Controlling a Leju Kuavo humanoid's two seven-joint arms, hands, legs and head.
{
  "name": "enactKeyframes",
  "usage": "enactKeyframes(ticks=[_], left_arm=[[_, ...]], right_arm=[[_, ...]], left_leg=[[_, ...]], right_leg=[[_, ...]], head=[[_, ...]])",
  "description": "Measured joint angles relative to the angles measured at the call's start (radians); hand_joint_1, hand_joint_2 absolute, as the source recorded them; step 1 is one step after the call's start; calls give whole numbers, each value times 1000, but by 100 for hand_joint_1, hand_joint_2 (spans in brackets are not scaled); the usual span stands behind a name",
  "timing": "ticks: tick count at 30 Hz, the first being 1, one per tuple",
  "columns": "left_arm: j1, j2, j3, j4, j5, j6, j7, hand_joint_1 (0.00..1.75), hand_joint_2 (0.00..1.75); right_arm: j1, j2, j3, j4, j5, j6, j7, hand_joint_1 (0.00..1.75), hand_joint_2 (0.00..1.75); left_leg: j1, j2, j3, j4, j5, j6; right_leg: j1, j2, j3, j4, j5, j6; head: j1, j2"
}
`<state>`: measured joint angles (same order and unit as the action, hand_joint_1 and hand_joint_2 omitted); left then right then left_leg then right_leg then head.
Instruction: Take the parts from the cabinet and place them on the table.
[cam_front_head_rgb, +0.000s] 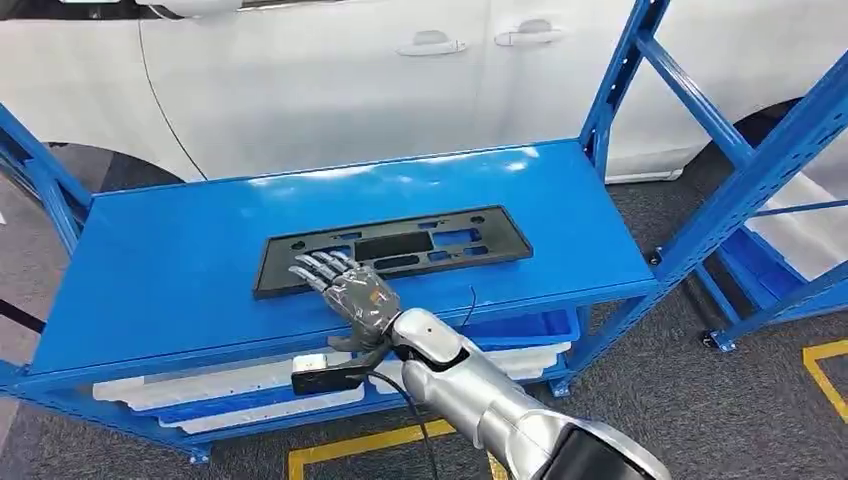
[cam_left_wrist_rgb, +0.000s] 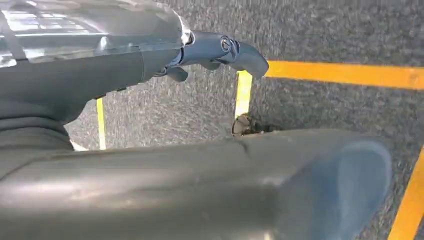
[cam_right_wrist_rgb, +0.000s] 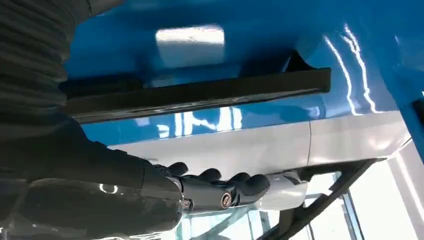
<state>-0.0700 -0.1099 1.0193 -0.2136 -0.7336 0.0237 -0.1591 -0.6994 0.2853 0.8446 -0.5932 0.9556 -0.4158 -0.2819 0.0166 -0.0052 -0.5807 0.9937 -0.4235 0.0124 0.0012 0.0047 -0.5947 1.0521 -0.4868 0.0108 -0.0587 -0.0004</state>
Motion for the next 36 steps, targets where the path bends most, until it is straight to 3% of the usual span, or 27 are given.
enactKeyframes(ticks=[2,3,4,5,6,8,9,13,14,15,16,18,19,20,21,23,24,25,27,29,30,32,34,35,36], left_arm=[[-1,0,0,0,0,0,0,0,0],[-1,1,0,0,0,0,0,0,0],[0,1,0,0,0,0,1,0,0],[0,1,0,0,0,1,1,0,0],[0,1,0,0,0,2,1,0,0],[0,0,0,0,0,2,1,0,0],[0,0,0,0,0,2,1,0,0],[-1,0,0,0,0,5,1,0,0],[-2,1,0,0,0,5,1,0,0],[-2,1,0,0,0,5,0,0,0],[-3,0,0,1,0,4,0,0,0],[-1,0,0,1,0,3,0,0,0],[0,0,0,1,0,4,0,0,0],[1,0,0,1,0,4,0,0,0],[1,0,0,1,0,3,-1,0,0],[1,2,0,1,0,3,-2,0,0],[3,2,0,1,0,3,-2,0,0],[1,2,0,1,0,3,-2,0,0],[0,2,0,1,0,3,-3,0,0],[2,1,0,1,0,3,-2,0,0],[3,2,0,1,0,3,-2,0,0],[0,2,0,1,0,3,-2,0,0],[-1,2,0,1,0,3,-2,0,0],[1,2,0,1,0,3,-2,0,0],[2,2,0,1,0,3,-2,0,0]], right_arm=[[0,0,-5,4,0,-1,0,0,175],[1,-2,-10,8,-2,-1,0,0,0],[2,-2,-14,11,-4,-3,-1,0,0],[3,-3,-18,13,-6,-8,-3,0,0],[3,-3,-23,14,-7,-13,-7,0,0],[0,-3,-32,14,-9,-20,-10,0,0],[-1,-3,-37,14,-9,-21,-12,0,0],[-2,-3,-48,14,-9,-28,-16,0,0],[-2,0,-51,14,-8,-30,-17,0,0],[-4,0,-55,14,-8,-31,-18,0,0],[-6,2,-56,14,-8,-33,-18,0,0],[-4,3,-56,16,-6,-33,-19,0,0],[-2,3,-56,18,-6,-33,-18,0,0],[-1,3,-57,19,-6,-33,-18,0,0],[0,3,-58,19,-5,-34,-19,0,0],[-1,3,-61,19,-2,-35,-20,0,0],[-1,3,-62,19,-2,-35,-21,0,0],[-4,3,-62,20,-1,-36,-21,0,0],[-1,5,-64,20,0,-37,-22,0,0],[-3,6,-65,20,0,-37,-22,0,0],[-4,6,-68,20,0,-38,-22,0,0],[-8,5,-69,20,0,-38,-22,0,0],[-1,3,-69,22,0,-37,-22,0,0],[2,3,-69,22,0,-38,-22,0,175],[3,3,-69,22,2,-38,-22,0,175]], left_leg=[[-1,1,-3,0,0,5],[-2,2,-4,1,0,5],[-2,2,-5,1,0,5],[-2,1,-4,1,-4,7],[-2,1,-3,2,-5,5],[-2,0,6,3,-9,0],[-4,-1,6,4,-12,-4],[-5,0,8,2,-16,-29],[-3,1,6,8,-23,-34],[-4,1,-1,37,-39,-38],[-3,1,-33,105,-71,-43],[0,1,-124,272,-135,-50],[0,1,-159,326,-142,-52],[0,1,-172,330,-123,-52],[0,1,-158,282,-79,-50],[0,1,-78,93,38,-41],[-2,1,-53,40,48,-34],[-11,1,-44,29,38,-29],[-13,1,-43,13,20,-16],[-3,-1,-24,3,15,-6],[-2,-1,-13,-2,11,1],[-3,0,-4,-4,1,11],[-5,-1,7,-4,-11,12],[-5,-2,16,-4,-17,12],[-6,-2,27,-4,-25,11]], right_leg=[[-5,0,-71,151,-78,8],[-6,0,-113,235,-109,11],[-7,0,-135,277,-114,13],[-8,0,-132,263,-91,13],[-8,0,-106,207,-52,11],[-7,-1,-12,21,36,2],[-4,-2,16,-38,35,-5],[5,1,17,-48,32,-27],[-6,0,28,-58,36,-34],[-6,-1,35,-62,33,-39],[-7,-2,39,-61,30,-44],[-5,-2,45,-60,22,-47],[-4,-2,49,-60,17,-47],[-4,0,56,-59,11,-46],[-4,2,65,-58,4,-45],[-4,2,93,-58,-16,-40],[-5,1,101,-60,-25,-36],[2,3,98,-56,-29,-29],[0,3,97,-59,-26,-19],[4,2,96,-45,-27,-12],[1,2,85,-8,-30,-9],[-3,1,-5,133,-79,1],[-6,1,-102,263,-132,6],[-6,1,-125,272,-118,8],[-6,1,-124,238,-78,8]], head=[[0,0],[0,0],[0,0],[0,0],[0,0],[0,0],[0,0],[0,0],[0,0],[0,0],[0,0],[0,0],[0,0],[0,0],[0,0],[0,0],[0,0],[0,0],[-1,0],[-1,0],[0,0],[0,0],[0,0],[0,0],[0,0]])
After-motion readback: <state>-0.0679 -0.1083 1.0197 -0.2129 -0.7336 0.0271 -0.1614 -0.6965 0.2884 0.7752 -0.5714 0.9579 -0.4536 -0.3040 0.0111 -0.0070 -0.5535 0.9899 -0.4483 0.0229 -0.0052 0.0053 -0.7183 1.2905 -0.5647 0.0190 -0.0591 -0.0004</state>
